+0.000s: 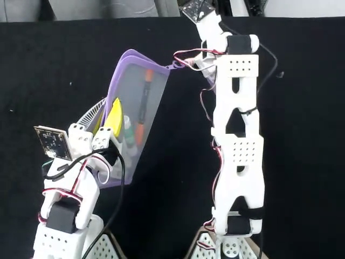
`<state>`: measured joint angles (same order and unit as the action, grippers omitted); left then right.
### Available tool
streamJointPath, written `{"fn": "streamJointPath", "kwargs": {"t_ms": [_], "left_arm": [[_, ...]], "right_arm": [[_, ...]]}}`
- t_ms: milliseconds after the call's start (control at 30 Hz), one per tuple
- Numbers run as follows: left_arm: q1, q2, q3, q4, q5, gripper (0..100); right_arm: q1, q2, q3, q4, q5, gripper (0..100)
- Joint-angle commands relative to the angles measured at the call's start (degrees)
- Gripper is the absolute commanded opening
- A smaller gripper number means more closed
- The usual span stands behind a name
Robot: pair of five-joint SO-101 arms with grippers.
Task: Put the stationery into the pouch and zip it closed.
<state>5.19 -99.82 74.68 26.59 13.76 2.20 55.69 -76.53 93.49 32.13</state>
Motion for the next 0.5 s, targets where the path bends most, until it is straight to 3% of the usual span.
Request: {"fn": "streamJointPath", "kwargs": {"t_ms": [0, 267, 367, 467], "left_arm": [[-6.4, -4.5, -6.9, -3.5, 0.4, 3], [-6.5, -4.5, 2.8, -3.3, -10.9, 5], [-6.5, -4.6, 5.5, -3.3, -14.0, 17], [-7.0, -4.6, 7.3, -3.2, -11.8, 28]], "right_arm": [[6.2, 1.6, -0.2, 1.1, 0.3, 1.5], [2.3, 1.6, 0.1, 1.7, -1.1, 1.5], [1.2, 1.6, 0.0, 1.7, -2.8, 1.5], [0.9, 1.6, 0.1, 1.7, -2.9, 1.5]]}}
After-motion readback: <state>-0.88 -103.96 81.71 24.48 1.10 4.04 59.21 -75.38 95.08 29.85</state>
